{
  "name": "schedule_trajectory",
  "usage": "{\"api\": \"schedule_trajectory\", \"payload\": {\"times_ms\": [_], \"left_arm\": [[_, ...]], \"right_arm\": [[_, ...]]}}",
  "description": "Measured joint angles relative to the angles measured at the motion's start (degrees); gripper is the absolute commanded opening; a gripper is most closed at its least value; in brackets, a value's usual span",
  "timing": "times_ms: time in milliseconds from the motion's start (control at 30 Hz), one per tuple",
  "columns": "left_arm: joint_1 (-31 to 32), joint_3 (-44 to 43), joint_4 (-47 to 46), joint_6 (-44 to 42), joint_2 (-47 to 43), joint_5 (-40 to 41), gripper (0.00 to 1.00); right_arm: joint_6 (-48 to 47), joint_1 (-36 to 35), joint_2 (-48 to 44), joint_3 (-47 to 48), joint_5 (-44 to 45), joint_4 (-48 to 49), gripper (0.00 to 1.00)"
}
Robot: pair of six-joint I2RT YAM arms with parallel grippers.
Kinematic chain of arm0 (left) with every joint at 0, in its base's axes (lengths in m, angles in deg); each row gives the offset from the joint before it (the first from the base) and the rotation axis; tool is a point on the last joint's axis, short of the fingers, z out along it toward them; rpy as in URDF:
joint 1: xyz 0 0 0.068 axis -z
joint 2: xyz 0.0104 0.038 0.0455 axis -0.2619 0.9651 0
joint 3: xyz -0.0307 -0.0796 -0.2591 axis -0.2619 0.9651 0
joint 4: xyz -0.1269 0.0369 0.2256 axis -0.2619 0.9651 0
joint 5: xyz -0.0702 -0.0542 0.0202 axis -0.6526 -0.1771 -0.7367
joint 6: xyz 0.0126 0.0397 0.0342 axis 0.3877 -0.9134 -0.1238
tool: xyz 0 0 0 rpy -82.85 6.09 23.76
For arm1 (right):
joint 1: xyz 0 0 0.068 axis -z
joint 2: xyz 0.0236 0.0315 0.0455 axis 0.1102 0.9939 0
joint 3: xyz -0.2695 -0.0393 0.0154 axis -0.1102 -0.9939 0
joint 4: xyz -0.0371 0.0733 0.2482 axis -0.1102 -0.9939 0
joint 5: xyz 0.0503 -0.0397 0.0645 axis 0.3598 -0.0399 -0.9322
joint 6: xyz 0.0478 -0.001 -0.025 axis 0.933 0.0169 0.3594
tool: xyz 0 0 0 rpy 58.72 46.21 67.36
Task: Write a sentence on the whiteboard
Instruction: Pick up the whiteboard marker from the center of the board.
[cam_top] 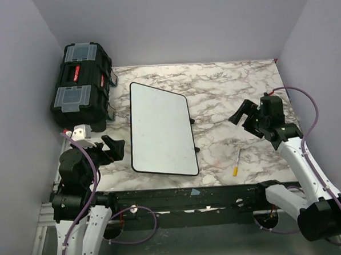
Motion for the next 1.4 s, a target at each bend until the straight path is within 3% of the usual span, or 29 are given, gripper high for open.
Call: {"api": "schedule_trajectory", "payload": {"times_ms": [600,767,1000,1200,1400], "left_arm": [[1.5,0.0,0.0,0.0,-0.6,0.2,0.99],[1.5,0.1,0.0,0.0,-0.6,0.2,0.99],[1.5,0.2,0.0,0.0,-0.6,0.2,0.98],[1.9,0.3,0.0,0.0,-0.6,0.4,0.98],[2.3,0.3,0.0,0.0,-0.6,0.5,0.98]], "right_arm": [[-1.0,-0.2,4.3,1.9,4.7,-11.4,1.0],[0.7,-5.0,6.6,1.9,9.2,-12.2,0.98],[9.6,-14.9,12.0,0.2,16.0,-13.8,0.85],[15.4,-15.5,10.3,-5.0,20.8,-13.9,0.79],[19.4,-15.5,8.8,-11.8,23.4,-10.8,0.63]]}}
